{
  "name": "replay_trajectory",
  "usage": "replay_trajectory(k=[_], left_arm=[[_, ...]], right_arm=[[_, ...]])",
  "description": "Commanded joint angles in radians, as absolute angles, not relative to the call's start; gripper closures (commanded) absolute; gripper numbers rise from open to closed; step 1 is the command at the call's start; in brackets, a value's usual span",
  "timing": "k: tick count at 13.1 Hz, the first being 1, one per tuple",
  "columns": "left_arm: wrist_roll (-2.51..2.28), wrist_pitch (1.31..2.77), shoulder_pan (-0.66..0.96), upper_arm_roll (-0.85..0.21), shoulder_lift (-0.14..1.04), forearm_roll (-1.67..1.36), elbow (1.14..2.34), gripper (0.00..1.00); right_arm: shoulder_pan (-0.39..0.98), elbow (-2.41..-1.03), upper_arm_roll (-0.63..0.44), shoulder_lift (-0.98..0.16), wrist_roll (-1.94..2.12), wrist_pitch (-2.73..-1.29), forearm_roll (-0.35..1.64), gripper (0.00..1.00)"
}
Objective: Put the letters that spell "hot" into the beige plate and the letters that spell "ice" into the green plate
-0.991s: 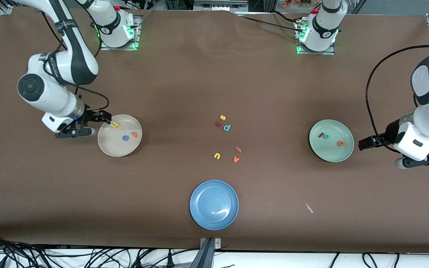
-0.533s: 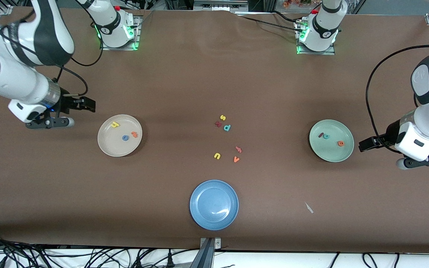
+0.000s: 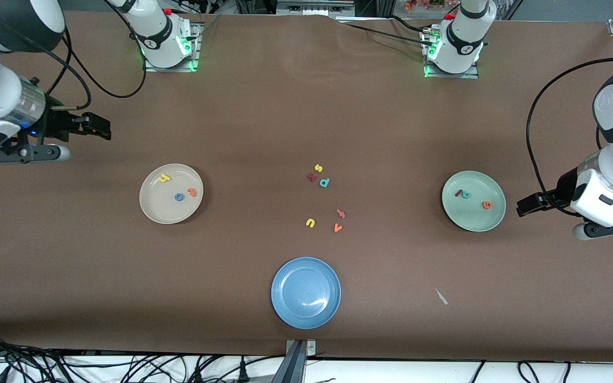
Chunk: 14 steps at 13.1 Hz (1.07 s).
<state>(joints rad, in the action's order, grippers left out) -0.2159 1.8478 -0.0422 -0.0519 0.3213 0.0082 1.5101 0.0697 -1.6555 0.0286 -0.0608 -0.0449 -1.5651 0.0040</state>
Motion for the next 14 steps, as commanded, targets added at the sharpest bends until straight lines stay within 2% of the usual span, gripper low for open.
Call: replay_trajectory(k=[1, 14], left_arm=[[-0.193, 1.852, -0.037, -0.046, 0.311, 0.002, 1.511, 0.01], [-0.193, 1.852, -0.035, -0.046, 0.311, 0.003, 1.514, 0.01]], right_arm=[[0.089, -1.637, 0.008, -0.023, -0.060, -1.537, 0.025, 0.00], [0.087, -1.635, 0.003, -0.017, -0.057, -1.551, 0.020, 0.00]])
